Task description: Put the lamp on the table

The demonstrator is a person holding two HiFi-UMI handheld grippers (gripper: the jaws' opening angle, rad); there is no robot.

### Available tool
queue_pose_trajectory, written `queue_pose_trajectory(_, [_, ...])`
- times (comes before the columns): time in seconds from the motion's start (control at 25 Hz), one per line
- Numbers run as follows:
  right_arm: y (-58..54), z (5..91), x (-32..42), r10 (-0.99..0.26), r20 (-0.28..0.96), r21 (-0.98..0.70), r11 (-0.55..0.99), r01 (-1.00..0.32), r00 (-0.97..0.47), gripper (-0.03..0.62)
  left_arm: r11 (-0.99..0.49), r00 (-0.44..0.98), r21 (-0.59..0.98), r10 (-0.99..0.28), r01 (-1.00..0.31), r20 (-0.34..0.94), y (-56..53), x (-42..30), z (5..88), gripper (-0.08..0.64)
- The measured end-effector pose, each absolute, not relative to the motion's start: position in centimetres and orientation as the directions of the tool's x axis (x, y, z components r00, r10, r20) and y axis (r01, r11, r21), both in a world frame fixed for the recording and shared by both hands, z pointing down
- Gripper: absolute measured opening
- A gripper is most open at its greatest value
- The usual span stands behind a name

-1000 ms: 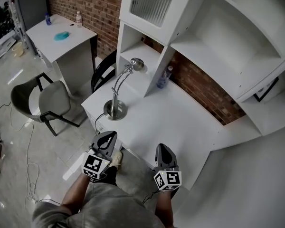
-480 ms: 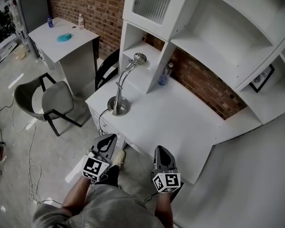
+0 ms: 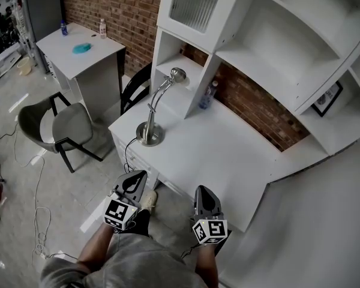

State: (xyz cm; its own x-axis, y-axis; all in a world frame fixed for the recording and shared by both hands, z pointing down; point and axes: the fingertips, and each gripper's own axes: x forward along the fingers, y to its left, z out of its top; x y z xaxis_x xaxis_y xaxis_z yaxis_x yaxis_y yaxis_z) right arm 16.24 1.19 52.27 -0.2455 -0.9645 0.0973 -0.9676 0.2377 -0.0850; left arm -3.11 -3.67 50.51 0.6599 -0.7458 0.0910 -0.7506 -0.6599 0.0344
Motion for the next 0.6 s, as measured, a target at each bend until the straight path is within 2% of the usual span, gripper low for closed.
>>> queue_pose_trajectory(0.6, [0.53,52.29,16.18,-0.966,0.09,-0.098,0.232,-0.968,-0.241,0.021,-0.67,0.67,0.035,-0.736,-0.741,0.091,-4.1,-3.19,50.47,0.003])
